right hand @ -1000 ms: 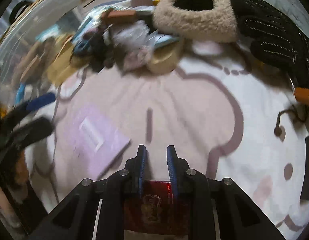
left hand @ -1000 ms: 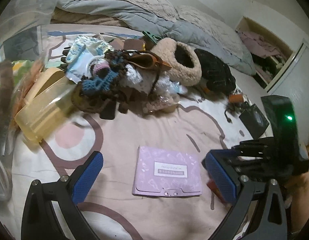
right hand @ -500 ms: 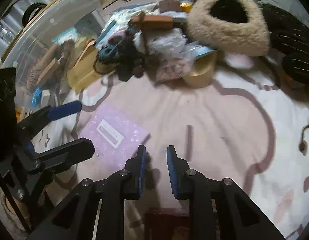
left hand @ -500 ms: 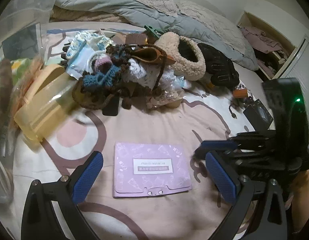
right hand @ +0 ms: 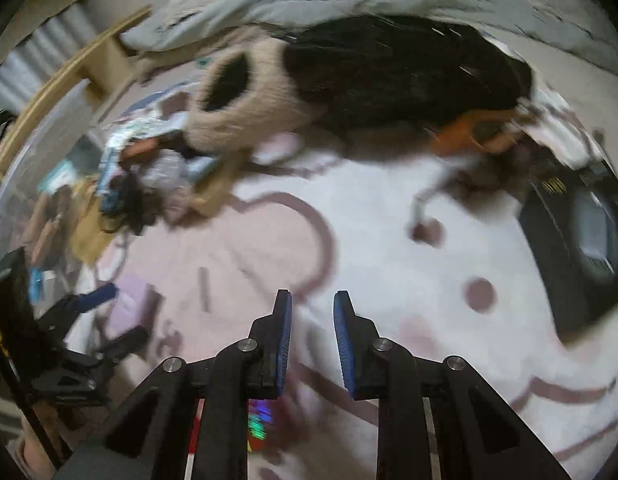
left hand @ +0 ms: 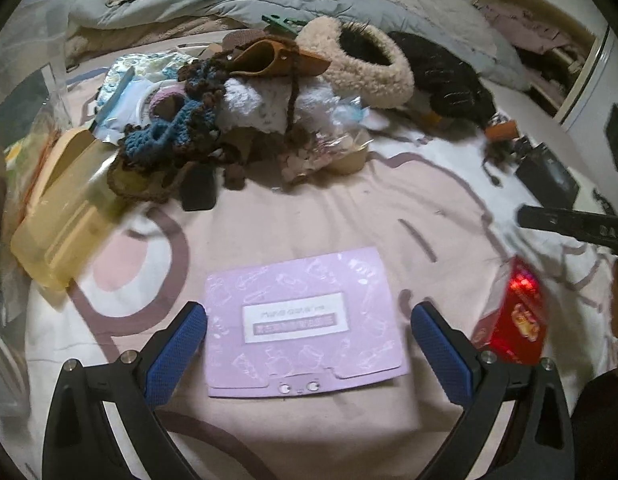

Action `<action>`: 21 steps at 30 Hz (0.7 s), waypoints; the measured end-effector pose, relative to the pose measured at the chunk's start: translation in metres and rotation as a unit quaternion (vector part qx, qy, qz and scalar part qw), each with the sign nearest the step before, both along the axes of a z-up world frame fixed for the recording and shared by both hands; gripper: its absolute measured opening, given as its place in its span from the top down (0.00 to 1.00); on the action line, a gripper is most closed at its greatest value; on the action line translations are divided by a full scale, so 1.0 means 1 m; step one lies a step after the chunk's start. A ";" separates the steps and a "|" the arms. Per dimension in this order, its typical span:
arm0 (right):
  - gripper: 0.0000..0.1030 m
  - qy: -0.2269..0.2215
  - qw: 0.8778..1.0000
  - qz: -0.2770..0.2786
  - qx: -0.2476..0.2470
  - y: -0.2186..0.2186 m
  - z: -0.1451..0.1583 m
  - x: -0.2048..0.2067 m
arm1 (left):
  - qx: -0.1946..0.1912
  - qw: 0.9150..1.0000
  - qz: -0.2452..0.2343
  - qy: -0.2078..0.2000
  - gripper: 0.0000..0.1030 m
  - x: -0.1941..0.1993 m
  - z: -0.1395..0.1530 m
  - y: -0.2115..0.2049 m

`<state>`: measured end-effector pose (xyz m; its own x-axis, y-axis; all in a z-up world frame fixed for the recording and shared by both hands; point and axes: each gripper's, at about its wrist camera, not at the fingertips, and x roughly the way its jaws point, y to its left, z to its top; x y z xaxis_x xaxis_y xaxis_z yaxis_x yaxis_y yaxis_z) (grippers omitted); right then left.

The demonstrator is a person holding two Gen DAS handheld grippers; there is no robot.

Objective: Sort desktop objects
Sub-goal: 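Grasp the lilac tissue packet with the left tool while the right tool grasps the red box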

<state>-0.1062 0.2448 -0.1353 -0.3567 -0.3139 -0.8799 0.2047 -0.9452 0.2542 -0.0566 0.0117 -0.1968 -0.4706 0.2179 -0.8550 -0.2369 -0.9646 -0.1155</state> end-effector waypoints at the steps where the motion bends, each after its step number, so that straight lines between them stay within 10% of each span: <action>1: 0.77 -0.002 1.000 -0.003 0.009 0.004 -0.001 0.001 | -0.004 1.000 0.006 -0.007 0.00 -0.001 -0.003 -0.002; 21: 0.76 -0.011 0.998 0.060 0.023 -0.009 -0.005 0.044 | -0.031 0.999 0.023 -0.006 0.00 -0.004 -0.016 -0.006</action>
<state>-0.0622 0.2357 -0.1404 -0.3003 -0.3123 -0.9013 0.3121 -0.9250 0.2165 -0.0609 0.0060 -0.2131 -0.4689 0.1417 -0.8718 -0.1906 -0.9800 -0.0568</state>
